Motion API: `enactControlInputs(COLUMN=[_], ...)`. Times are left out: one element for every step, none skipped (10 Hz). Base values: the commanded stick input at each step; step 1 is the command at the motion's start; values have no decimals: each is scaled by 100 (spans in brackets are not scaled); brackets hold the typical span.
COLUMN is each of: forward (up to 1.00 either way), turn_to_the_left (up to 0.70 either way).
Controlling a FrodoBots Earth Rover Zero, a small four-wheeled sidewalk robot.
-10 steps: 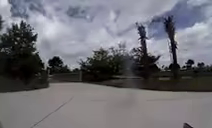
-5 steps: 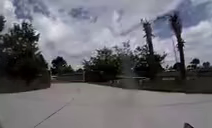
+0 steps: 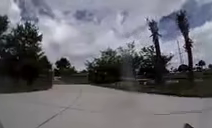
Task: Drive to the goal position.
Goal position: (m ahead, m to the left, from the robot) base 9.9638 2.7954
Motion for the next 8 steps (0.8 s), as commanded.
enactControlInputs(forward=[59,59,59,59,59,59,59,59], turn_to_the_left=[15,15,15,15,15,15,15,15])
